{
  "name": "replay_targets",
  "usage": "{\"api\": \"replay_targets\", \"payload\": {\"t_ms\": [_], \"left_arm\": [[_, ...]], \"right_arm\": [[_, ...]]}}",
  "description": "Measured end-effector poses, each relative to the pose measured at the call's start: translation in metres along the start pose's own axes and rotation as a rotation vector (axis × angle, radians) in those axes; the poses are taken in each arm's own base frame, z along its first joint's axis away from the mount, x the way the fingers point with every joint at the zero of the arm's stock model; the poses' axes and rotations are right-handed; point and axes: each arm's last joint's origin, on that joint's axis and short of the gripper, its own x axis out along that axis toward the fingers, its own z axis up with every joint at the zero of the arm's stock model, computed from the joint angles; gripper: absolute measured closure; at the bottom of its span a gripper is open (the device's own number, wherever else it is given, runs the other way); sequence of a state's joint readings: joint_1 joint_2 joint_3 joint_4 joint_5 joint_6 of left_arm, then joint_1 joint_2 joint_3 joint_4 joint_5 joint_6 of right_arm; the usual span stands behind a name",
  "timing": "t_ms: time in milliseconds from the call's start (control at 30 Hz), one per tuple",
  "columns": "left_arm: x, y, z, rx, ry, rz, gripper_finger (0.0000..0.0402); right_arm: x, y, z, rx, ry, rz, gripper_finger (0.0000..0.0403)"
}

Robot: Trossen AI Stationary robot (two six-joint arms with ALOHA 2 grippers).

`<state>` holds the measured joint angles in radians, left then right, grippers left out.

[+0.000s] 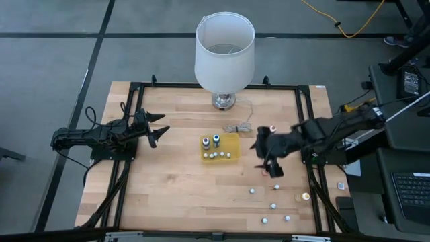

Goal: Pick & Place food coloring
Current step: Put the small purple food coloring bottle into the yellow bin

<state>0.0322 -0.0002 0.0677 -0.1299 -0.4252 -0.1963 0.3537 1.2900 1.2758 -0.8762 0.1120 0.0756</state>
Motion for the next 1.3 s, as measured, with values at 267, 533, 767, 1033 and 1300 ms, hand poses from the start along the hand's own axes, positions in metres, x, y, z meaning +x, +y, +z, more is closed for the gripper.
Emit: {"api": "replay_targets", "payload": {"t_ms": [267,533,767,1033,1300], "left_arm": [[0.0,0.0,0.0,0.0,0.0,0.0,0.0089],[0.0,0.0,0.0,0.0,0.0,0.0,0.0089],[0.0,0.0,0.0,0.0,0.0,0.0,0.009],[0.0,0.0,0.0,0.0,0.0,0.0,0.0091],[0.0,0.0,0.0,0.0,0.0,0.0,0.0091]], "right_arm": [[0.034,0.035,-0.003,-0.079,0.13,0.052,0.0065],[0.065,0.057,-0.011,-0.123,0.221,0.07,0.0065],[0.093,0.074,-0.032,-0.156,0.261,0.087,0.0065],[0.124,0.083,-0.057,-0.096,0.277,0.114,0.0065],[0.148,0.087,-0.066,-0.107,0.315,0.103,0.0065]]}}
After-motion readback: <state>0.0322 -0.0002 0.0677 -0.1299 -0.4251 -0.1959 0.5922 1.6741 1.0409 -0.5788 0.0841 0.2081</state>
